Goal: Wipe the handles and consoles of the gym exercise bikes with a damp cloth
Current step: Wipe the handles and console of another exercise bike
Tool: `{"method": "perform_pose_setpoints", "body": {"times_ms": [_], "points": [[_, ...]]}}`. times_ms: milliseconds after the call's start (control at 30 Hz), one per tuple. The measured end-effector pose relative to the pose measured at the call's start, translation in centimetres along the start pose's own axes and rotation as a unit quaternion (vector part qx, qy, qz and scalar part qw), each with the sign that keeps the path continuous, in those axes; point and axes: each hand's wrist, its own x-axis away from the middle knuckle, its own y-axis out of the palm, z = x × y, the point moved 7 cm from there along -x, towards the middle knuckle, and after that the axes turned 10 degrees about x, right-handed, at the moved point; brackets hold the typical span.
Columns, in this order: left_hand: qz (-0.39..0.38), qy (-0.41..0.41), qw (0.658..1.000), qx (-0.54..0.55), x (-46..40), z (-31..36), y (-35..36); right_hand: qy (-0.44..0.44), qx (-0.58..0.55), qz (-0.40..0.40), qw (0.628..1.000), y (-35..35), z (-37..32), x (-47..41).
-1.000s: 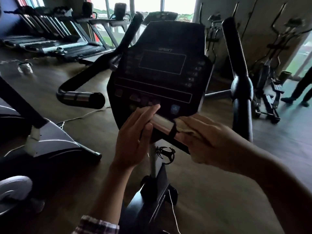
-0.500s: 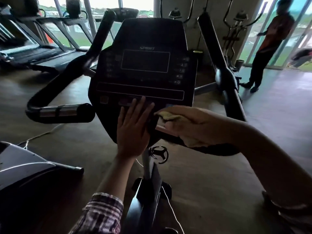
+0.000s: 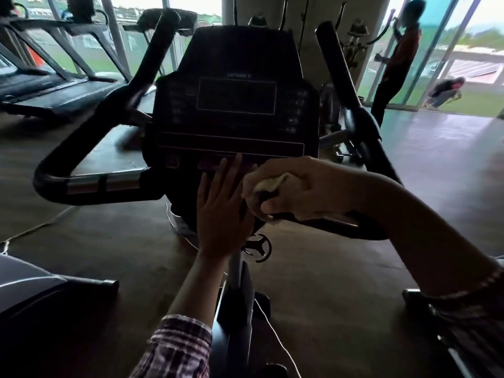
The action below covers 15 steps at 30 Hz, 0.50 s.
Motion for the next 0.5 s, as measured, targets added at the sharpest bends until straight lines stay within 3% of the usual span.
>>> {"method": "perform_pose_setpoints", "body": {"times_ms": [233,367,500], "points": [[0.024,0.008,1.0,0.016,0.2,0.1,-0.2,0.007,-0.01,0.032,0.999,0.3,-0.5,-1.1],[0.033,0.017,0.998,0.045,0.1,0.3,-0.7,-0.007,0.113,0.07,0.991,0.5,-1.2,-1.6],[0.037,0.02,0.998,0.051,0.1,0.4,-0.8,0.007,0.129,0.113,0.985,0.1,-1.1,-0.8]]}}
